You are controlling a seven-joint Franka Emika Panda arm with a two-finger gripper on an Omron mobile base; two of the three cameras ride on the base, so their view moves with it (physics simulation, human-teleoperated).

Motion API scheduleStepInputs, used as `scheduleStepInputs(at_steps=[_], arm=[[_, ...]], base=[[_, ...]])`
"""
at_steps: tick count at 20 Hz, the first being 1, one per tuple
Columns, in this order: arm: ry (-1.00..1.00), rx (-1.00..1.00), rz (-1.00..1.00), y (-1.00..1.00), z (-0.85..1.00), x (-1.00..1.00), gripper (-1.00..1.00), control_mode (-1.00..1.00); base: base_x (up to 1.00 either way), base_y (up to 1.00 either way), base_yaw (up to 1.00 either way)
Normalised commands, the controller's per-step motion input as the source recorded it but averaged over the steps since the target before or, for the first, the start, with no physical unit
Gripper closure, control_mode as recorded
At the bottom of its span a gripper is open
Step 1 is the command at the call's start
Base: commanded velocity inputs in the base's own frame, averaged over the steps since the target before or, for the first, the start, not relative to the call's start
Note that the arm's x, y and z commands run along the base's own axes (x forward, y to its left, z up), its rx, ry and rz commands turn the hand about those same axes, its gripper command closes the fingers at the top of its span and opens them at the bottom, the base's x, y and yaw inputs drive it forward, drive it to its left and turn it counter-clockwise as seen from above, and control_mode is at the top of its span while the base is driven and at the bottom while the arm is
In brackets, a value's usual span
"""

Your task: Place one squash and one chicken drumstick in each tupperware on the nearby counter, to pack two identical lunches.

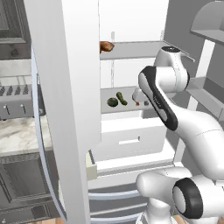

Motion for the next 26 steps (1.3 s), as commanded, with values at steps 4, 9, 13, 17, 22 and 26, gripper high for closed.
scheduleStepInputs(at_steps=[4,9,13,17,22,26], arm=[[-0.03,0.00,0.00,0.08,0.00,-0.02,-1.00,-1.00],[-0.22,0.00,0.00,0.00,0.05,-0.28,-1.00,-1.00],[-0.36,0.00,0.00,0.06,0.19,-0.27,-1.00,-1.00],[-0.27,0.00,0.00,0.36,0.39,-0.03,-1.00,-1.00],[-0.11,0.02,-0.01,0.14,0.67,0.00,-1.00,-1.00],[-0.02,0.07,0.00,0.02,0.74,0.00,-1.00,-1.00]], base=[[0.00,0.00,0.00],[0.00,0.00,0.00],[0.00,0.00,0.00],[0.00,0.00,0.00],[0.00,0.00,0.00],[0.00,0.00,0.00]])
